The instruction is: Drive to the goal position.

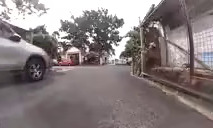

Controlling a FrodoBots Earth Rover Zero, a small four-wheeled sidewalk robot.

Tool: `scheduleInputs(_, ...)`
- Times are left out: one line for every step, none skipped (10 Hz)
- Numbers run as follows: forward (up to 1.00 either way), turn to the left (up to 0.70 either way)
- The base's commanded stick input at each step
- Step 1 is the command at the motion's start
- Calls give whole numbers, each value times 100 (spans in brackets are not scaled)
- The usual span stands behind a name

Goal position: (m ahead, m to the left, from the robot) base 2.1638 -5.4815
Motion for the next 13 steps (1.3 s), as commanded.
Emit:
scheduleInputs(100, 0)
scheduleInputs(100, 0)
scheduleInputs(100, 0)
scheduleInputs(100, 0)
scheduleInputs(100, 0)
scheduleInputs(100, 0)
scheduleInputs(100, 0)
scheduleInputs(100, 0)
scheduleInputs(100, 0)
scheduleInputs(100, 0)
scheduleInputs(100, 0)
scheduleInputs(100, 0)
scheduleInputs(100, 0)
